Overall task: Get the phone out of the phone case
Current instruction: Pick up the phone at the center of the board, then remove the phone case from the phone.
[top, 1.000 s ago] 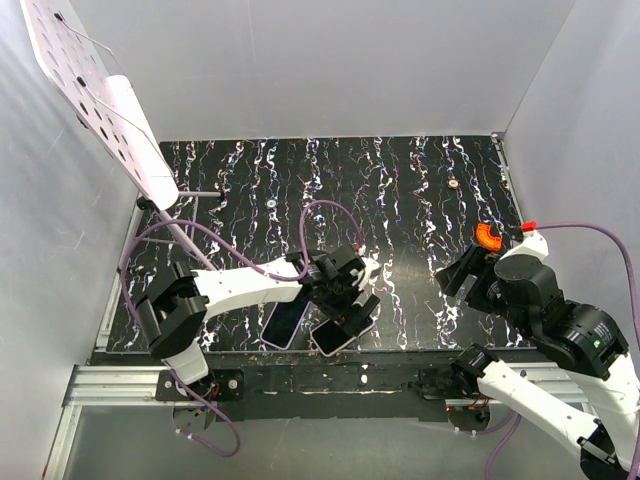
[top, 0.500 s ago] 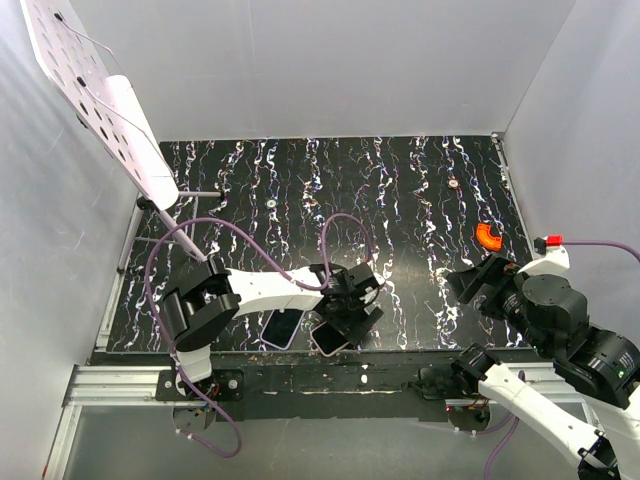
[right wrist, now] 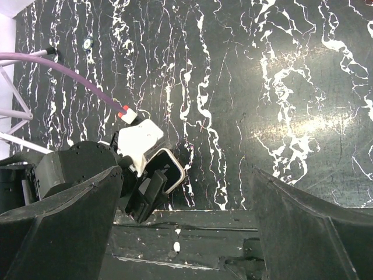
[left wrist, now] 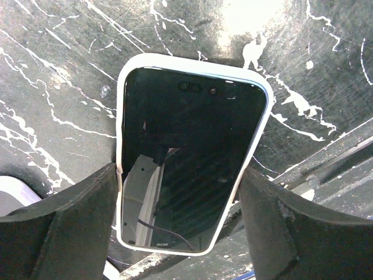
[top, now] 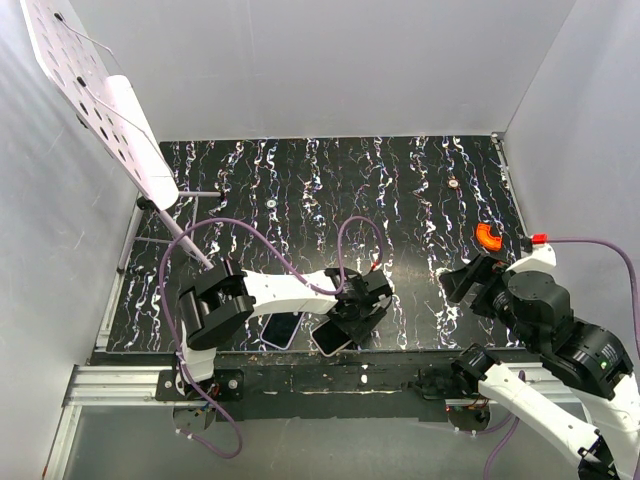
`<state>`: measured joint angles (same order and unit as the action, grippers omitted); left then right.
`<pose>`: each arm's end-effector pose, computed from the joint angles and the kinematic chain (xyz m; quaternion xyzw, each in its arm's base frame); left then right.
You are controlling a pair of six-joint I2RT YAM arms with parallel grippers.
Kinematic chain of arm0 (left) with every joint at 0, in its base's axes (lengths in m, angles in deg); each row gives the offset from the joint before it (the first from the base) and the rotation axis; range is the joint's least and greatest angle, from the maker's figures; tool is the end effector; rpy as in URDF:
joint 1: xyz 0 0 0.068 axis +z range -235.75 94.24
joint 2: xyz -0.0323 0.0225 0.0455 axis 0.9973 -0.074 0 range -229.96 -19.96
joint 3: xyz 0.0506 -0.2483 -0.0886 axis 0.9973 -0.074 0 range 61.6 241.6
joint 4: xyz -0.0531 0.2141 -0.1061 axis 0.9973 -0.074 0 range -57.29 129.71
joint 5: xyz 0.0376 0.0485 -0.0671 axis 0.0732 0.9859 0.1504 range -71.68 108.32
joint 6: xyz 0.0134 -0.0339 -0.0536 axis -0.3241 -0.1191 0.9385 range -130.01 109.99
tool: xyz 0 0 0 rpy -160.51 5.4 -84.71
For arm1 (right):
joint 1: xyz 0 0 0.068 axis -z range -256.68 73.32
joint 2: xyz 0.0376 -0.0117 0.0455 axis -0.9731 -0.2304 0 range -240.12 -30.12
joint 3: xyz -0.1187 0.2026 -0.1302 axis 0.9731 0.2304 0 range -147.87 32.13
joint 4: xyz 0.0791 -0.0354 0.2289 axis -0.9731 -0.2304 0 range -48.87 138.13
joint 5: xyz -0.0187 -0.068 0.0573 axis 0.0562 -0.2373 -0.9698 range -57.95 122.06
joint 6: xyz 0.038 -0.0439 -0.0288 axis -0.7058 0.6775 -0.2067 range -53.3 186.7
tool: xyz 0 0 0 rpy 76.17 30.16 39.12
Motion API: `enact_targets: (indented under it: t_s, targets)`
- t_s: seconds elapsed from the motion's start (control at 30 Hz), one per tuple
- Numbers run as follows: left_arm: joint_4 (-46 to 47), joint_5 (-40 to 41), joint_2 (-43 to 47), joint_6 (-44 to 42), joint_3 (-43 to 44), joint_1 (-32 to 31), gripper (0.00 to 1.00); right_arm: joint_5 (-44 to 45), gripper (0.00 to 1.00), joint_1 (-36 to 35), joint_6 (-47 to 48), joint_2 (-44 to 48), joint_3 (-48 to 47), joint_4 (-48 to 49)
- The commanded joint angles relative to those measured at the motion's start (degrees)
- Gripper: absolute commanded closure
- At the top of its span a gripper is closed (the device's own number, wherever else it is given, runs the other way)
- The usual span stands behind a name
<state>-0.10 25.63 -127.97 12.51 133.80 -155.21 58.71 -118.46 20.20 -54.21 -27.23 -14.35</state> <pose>0.1290 -0.3258 0.1557 0.3870 0.9114 -0.0459 0.1323 0.0449 0.0097 0.3450 0.1542 0.8250 0.2118 0.5008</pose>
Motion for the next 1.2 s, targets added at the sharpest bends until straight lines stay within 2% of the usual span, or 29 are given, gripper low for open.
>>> enact_targets:
  t_s: [0.0, 0.13, 0.23, 0.37, 0.57, 0.77, 0.83, 0.9, 1.0, 1.07, 1.17]
  targets:
    - [0.17, 1.22, -2.82, 0.33, -1.89, -0.07, 0.42, 0.06, 0.05, 0.03, 0.79, -1.56, 0.91, 3.33]
    - [-0.88, 0.86, -3.00, -0.29, -0.84, 0.02, 0.65, 1.90, 0.02, 0.03, 0.27, -4.64, -1.99, -0.45]
    - [-0.71, 2.70, -0.55, -0.64, -1.19, 0.37, 0.82, 2.17, 0.02, 0.03, 2.29, -3.94, -1.82, 1.65]
    - [-0.71, 2.63, 5.24, -0.64, -0.84, 2.91, 1.00, 7.09, 0.02, 0.12, -3.15, -2.71, 0.20, -0.71]
    - [0.26, -3.17, 13.95, 1.46, 1.27, 9.41, 1.00, 5.16, 0.02, 0.03, -4.38, -5.95, 1.69, -2.03]
    - [2.80, -12.93, 20.37, 9.54, 4.96, 18.72, 1.00, -0.27, 0.02, 0.03, -6.24, -11.23, 8.18, 1.82]
    - [4.47, -16.00, 21.43, 13.40, 6.62, 21.63, 1.00, -5.45, 0.03, 0.03, -4.84, -13.25, 11.17, 5.68]
    - [7.19, -19.25, 21.52, 17.80, 8.38, 23.74, 1.00, -14.56, 0.06, 0.03, -0.46, -14.75, 13.64, 12.34]
    - [12.02, -23.12, 20.30, 25.26, 9.71, 25.33, 1.00, -30.57, 0.09, 0.03, 3.87, -12.30, 17.68, 27.80]
    - [15.01, -25.58, 19.07, 31.50, 9.71, 25.68, 1.00, -35.07, 0.10, 0.03, 4.49, -8.79, 20.58, 36.42]
    - [18.27, -28.57, 17.13, 39.76, 8.83, 25.86, 1.00, -37.20, 0.12, 0.12, 3.79, -7.10, 23.75, 45.15]
